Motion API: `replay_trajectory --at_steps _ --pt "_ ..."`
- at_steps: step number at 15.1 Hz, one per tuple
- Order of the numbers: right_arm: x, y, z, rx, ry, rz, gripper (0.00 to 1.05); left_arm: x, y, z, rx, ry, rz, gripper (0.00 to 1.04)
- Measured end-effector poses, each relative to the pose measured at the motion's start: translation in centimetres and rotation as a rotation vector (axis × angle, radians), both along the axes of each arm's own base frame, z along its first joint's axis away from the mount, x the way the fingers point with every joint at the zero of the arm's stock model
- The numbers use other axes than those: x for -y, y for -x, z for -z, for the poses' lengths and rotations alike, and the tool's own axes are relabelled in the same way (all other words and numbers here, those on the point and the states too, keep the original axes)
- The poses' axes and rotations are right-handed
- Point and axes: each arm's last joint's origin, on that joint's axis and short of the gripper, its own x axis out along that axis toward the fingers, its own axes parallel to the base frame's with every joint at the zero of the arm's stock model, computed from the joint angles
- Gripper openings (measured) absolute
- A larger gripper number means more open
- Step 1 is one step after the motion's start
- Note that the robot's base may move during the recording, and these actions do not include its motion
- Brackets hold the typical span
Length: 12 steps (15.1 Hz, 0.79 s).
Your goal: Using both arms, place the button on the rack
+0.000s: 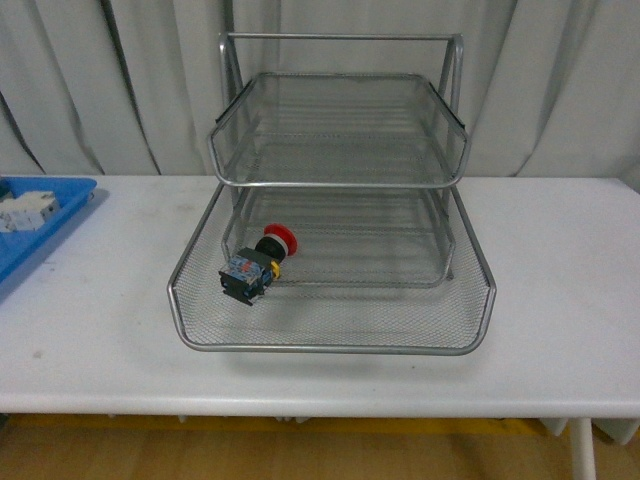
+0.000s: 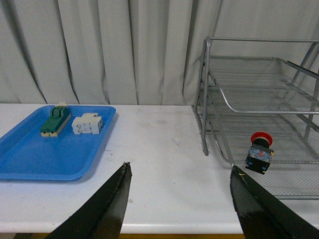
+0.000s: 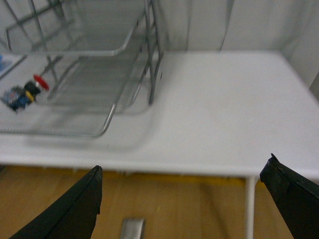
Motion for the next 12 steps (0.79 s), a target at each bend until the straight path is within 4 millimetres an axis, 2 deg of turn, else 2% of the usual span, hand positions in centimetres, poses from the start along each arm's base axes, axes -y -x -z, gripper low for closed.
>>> replay_trajectory --at_steps 4,6,9,10,11,12 --pt "-0.5 -1.1 -0.7 -0.04 -0.032 -0.098 0.98 0.0 0.0 0.0 -0.001 0.0 -0.003 0.78" --pt "-1.4 -3.2 -1.9 -0.037 -0.059 -0.155 0.98 0.0 0.0 0.0 0.0 -0.002 -0.001 1.0" --pt "-3.3 -7.1 -0.8 -0.17 -0.081 -0.136 0.98 0.0 0.0 0.0 -0.001 -0.001 -0.002 0.98" --pt "-4.0 -8.5 -0.9 -0.193 -0.086 -0.107 0.9 0.0 0.0 0.0 0.0 -0.001 -0.002 0.98" --pt "-6.5 -11.1 0.2 -0.33 -0.088 -0.092 0.66 0.0 0.0 0.0 -0.001 -0.001 -0.002 0.98" --pt "-7.8 -11.8 1.2 -0.411 -0.091 -0.106 0.55 0.0 0.0 0.0 -0.001 -0.001 -0.002 0.98"
